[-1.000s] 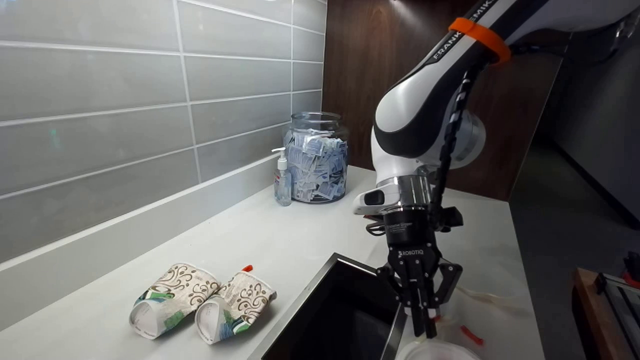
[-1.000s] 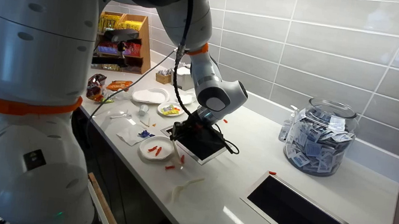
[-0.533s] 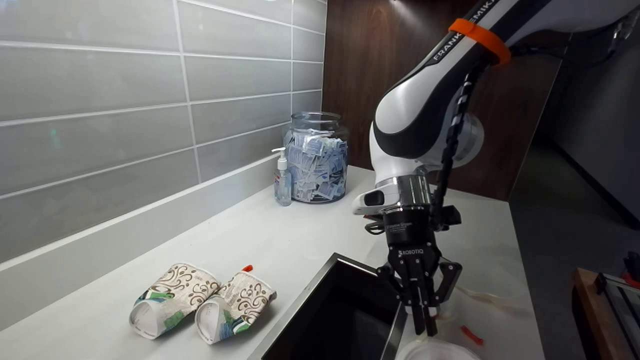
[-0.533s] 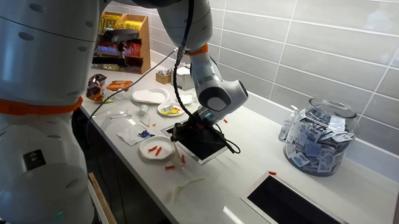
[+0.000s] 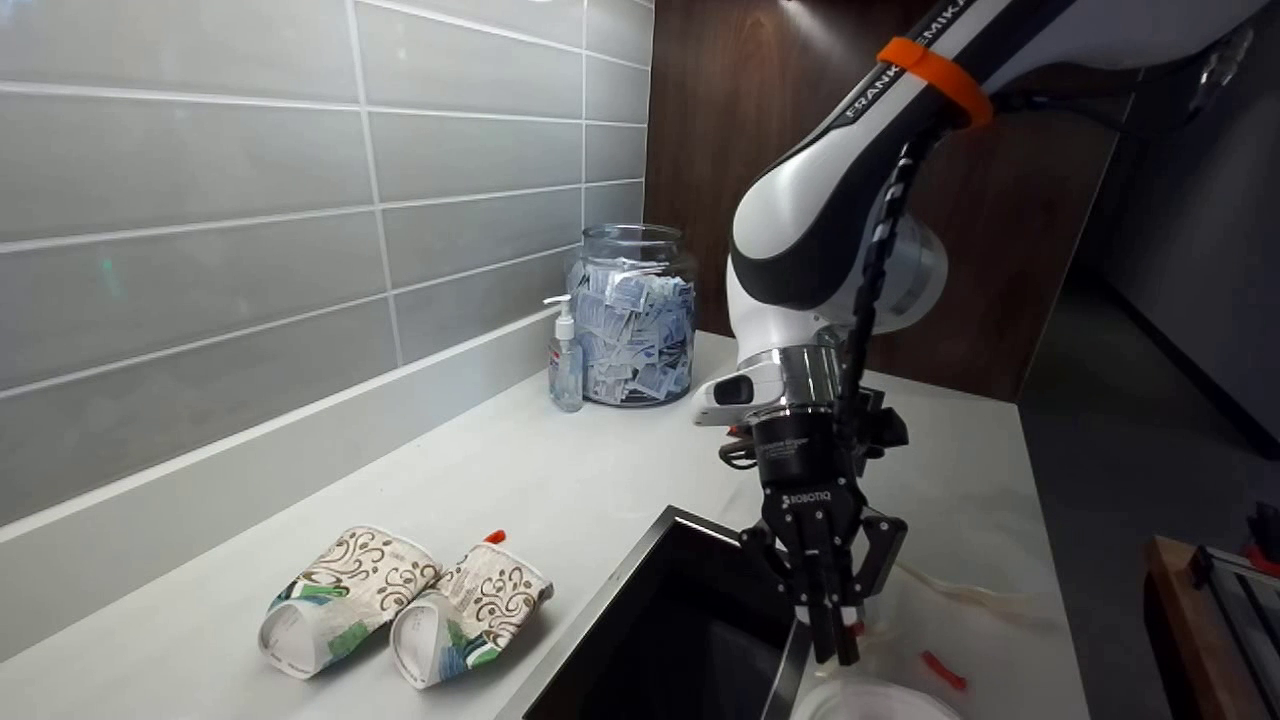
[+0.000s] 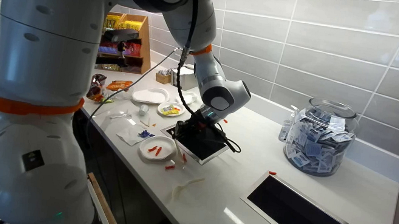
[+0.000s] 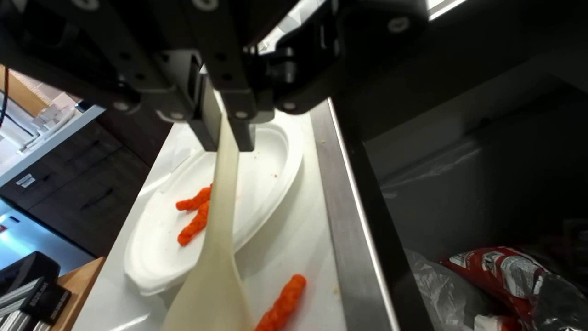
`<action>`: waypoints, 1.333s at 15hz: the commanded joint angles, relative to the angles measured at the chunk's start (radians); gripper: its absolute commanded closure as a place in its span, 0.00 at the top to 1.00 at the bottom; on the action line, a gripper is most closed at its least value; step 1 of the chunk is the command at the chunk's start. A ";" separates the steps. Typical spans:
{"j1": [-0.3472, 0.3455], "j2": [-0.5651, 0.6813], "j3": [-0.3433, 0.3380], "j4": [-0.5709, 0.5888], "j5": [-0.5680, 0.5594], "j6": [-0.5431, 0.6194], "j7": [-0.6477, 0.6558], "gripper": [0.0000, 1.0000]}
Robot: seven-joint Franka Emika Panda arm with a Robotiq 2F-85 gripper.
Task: Use the spoon to push the corn snacks into the hole on the table
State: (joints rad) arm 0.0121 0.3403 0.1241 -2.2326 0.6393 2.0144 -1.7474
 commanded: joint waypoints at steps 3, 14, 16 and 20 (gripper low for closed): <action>-0.018 0.033 0.013 0.035 0.044 0.012 -0.011 0.03; 0.002 -0.004 0.009 0.013 0.055 0.010 0.030 0.03; 0.004 -0.002 0.008 0.011 0.043 0.014 0.043 0.03; -0.005 0.018 0.012 0.026 0.049 0.019 0.009 0.03</action>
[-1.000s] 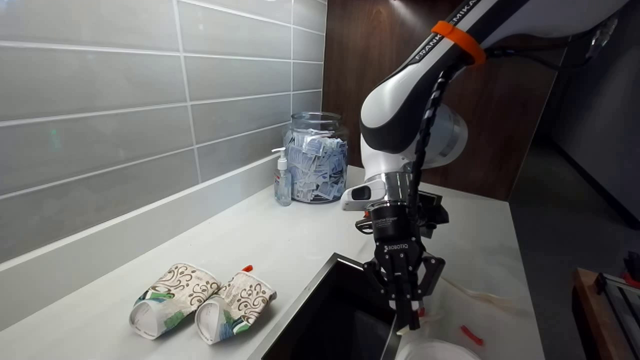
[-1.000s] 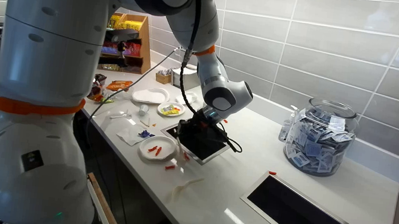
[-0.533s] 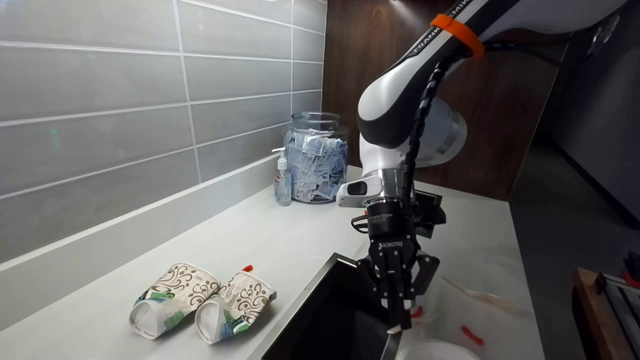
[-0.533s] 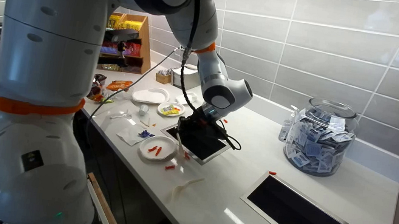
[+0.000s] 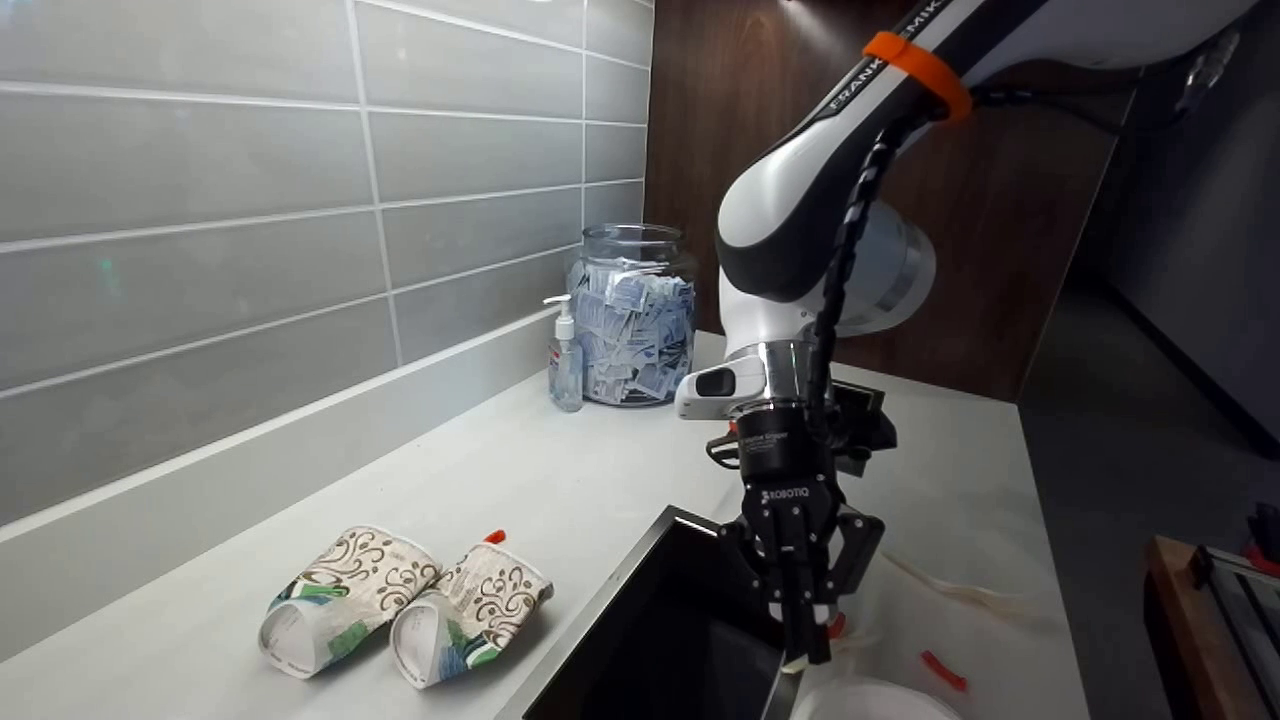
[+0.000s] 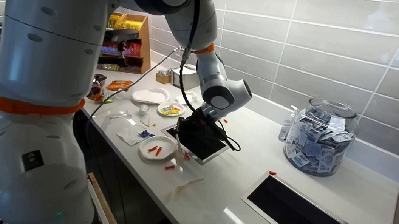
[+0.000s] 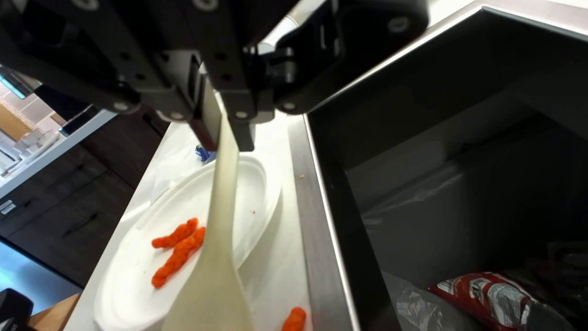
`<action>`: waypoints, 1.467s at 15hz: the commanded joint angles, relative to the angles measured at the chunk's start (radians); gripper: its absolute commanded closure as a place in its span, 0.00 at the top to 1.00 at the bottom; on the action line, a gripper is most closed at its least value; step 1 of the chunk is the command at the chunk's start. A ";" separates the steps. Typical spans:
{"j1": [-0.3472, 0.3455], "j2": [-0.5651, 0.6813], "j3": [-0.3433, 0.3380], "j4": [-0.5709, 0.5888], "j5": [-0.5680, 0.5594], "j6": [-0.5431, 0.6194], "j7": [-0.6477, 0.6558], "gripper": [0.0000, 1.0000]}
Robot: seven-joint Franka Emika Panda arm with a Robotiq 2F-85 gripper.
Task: Use the spoon to push the corn snacks into the hole on the table
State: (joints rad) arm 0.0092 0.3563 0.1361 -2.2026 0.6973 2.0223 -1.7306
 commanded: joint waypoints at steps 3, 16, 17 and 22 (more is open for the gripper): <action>-0.002 0.019 -0.004 0.014 -0.018 0.014 -0.002 0.03; 0.003 0.046 0.002 0.071 -0.025 0.050 0.001 0.03; 0.004 0.046 0.003 0.073 -0.026 0.061 0.003 0.03; 0.003 0.039 0.012 0.072 -0.030 0.072 0.005 0.03</action>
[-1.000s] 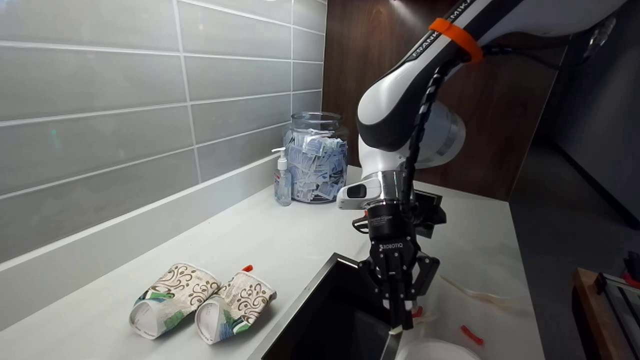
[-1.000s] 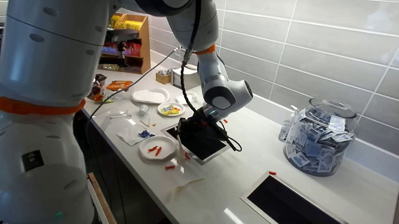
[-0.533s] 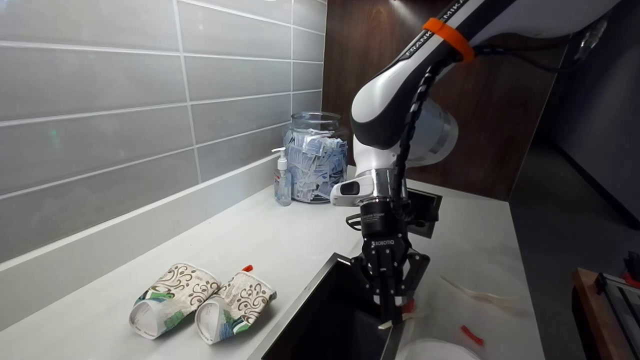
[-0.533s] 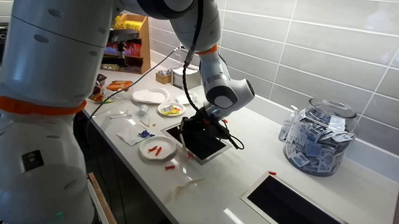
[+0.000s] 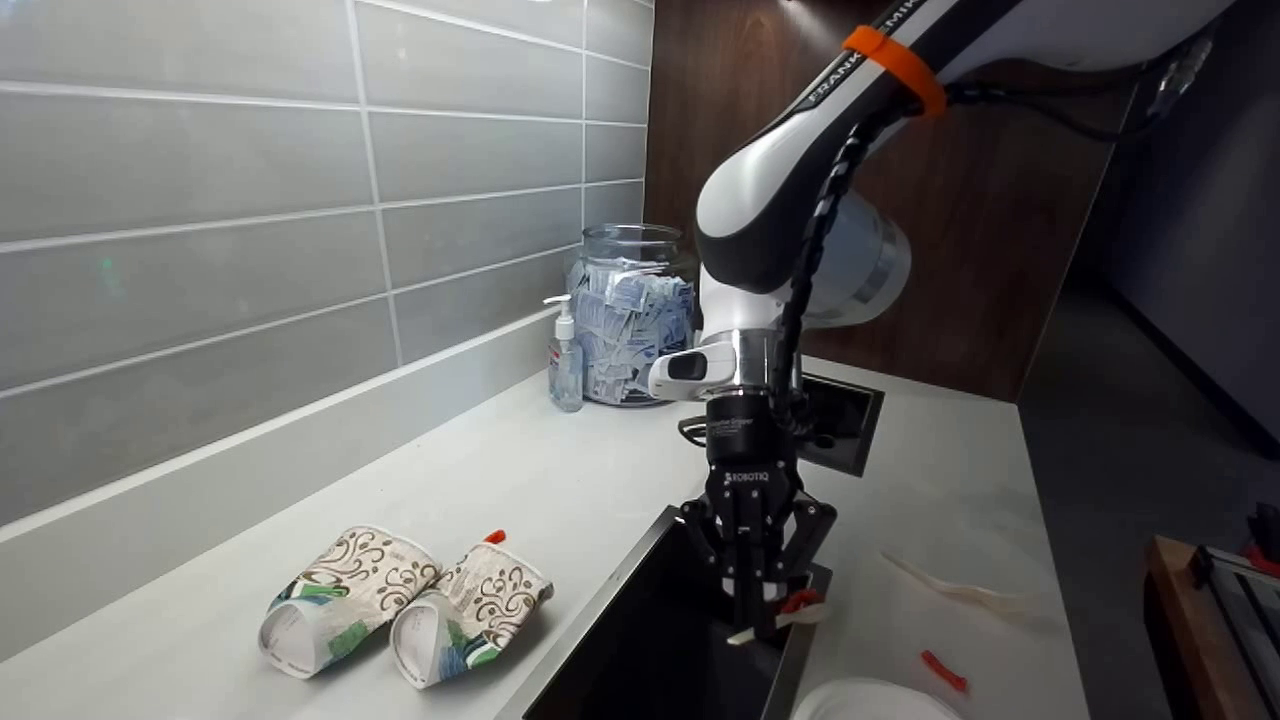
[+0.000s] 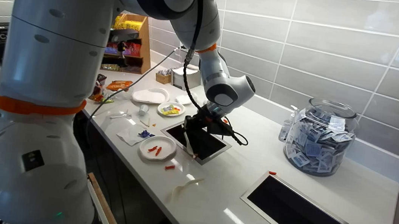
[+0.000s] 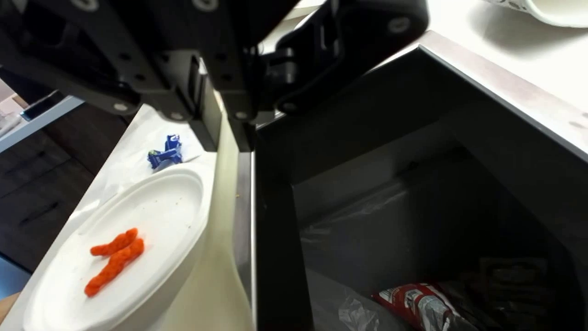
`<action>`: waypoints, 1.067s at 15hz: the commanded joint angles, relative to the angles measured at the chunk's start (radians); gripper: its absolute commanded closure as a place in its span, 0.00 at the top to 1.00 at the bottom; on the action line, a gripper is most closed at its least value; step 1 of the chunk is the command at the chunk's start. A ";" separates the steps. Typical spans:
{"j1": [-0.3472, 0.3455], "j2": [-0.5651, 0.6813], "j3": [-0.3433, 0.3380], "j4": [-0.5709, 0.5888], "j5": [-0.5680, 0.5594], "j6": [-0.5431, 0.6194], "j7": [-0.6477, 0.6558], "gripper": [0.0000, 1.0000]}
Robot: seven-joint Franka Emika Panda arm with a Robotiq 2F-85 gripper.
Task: Use the spoon to push the corn snacks into the hole on the table
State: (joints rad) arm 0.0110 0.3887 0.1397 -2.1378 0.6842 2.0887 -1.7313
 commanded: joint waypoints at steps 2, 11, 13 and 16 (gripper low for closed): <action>0.002 -0.003 0.009 -0.001 -0.030 -0.014 0.019 0.03; 0.012 -0.099 0.011 -0.084 -0.032 0.001 0.135 0.03; 0.013 -0.128 0.008 -0.104 -0.031 -0.008 0.196 0.03; 0.013 -0.168 0.006 -0.141 -0.032 -0.035 0.285 0.03</action>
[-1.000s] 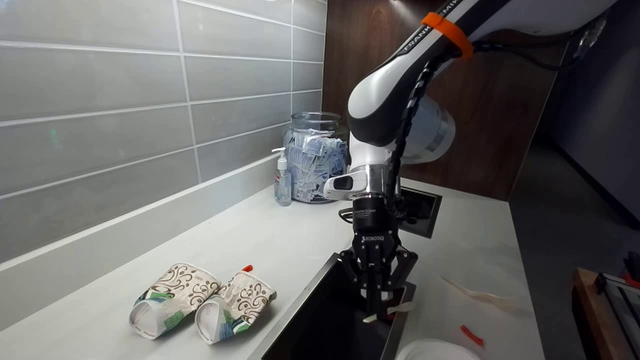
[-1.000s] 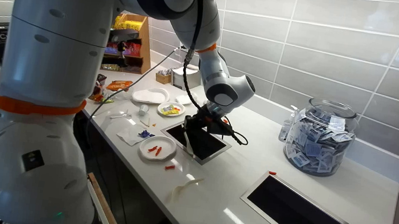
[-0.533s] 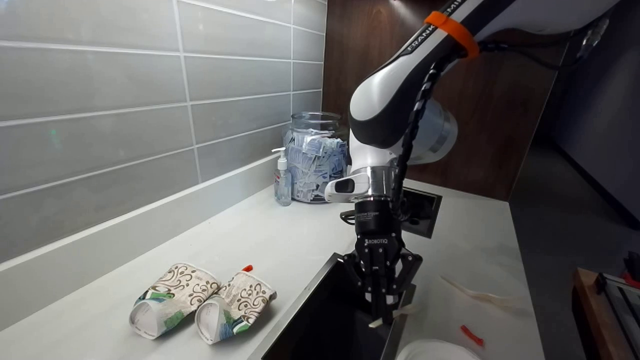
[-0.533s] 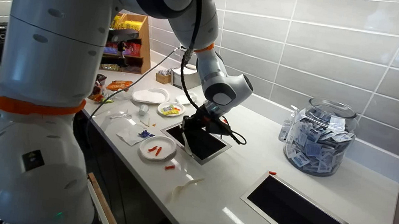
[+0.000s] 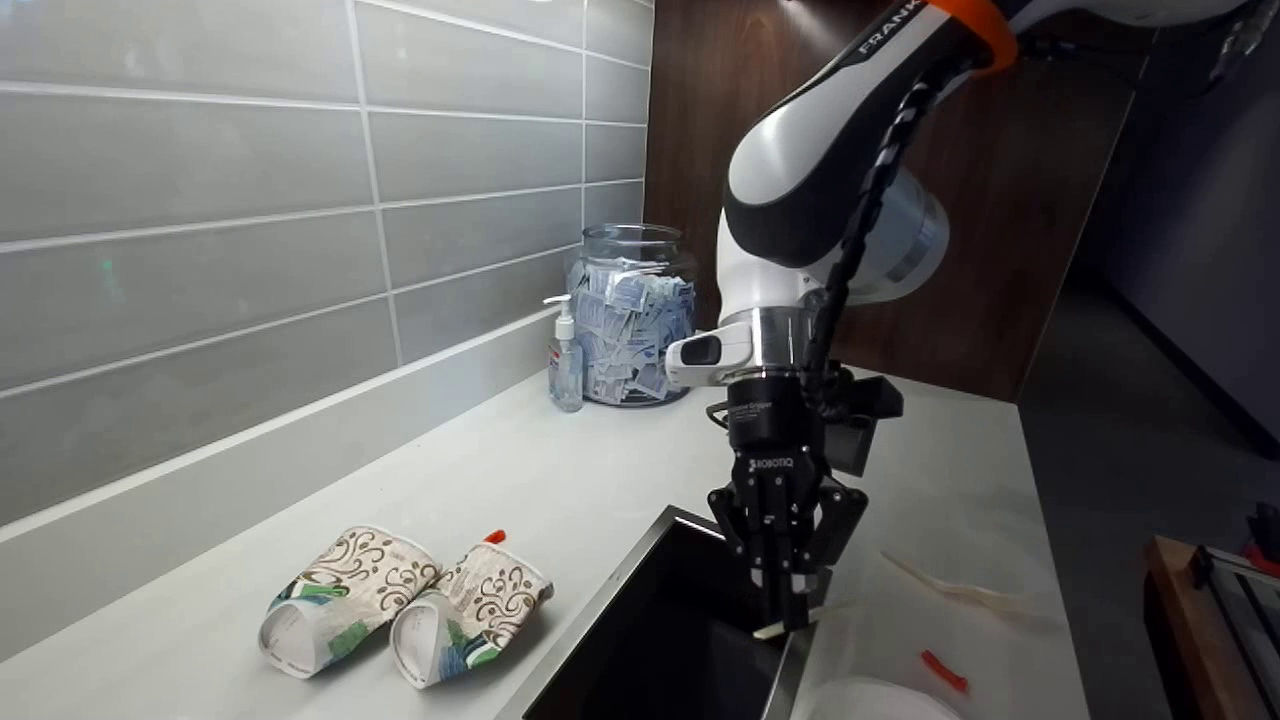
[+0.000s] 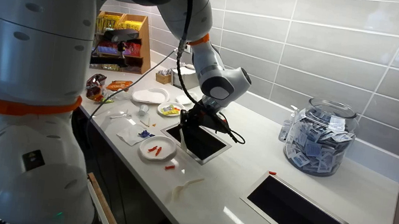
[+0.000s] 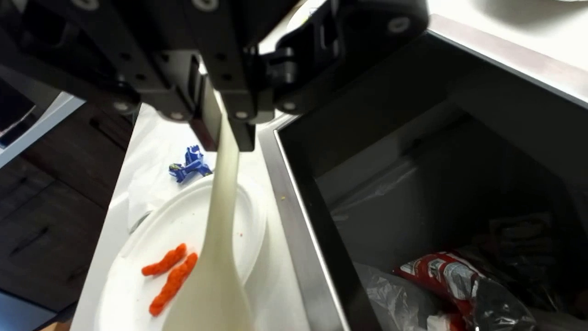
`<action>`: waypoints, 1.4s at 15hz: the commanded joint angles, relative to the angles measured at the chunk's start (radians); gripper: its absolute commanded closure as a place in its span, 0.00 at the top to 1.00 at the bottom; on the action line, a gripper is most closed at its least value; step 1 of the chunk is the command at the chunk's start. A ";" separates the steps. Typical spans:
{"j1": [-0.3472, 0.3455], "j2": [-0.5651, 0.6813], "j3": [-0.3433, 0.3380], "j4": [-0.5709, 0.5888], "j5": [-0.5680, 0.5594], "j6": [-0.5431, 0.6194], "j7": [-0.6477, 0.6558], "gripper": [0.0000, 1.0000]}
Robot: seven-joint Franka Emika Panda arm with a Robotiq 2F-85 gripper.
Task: Use the spoon to push the corn snacks into the hole on the table
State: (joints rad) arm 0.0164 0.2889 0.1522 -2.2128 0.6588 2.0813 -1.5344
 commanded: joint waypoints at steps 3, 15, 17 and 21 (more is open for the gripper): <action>0.009 -0.103 -0.008 -0.117 -0.010 -0.053 0.137 0.03; 0.015 -0.237 -0.011 -0.361 0.015 -0.051 -0.141 0.03; 0.018 -0.242 -0.015 -0.372 0.021 -0.051 -0.184 0.03; 0.023 -0.221 -0.016 -0.370 0.027 -0.040 -0.252 0.03</action>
State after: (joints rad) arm 0.0233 0.0806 0.1499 -2.5603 0.6699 2.0386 -1.7333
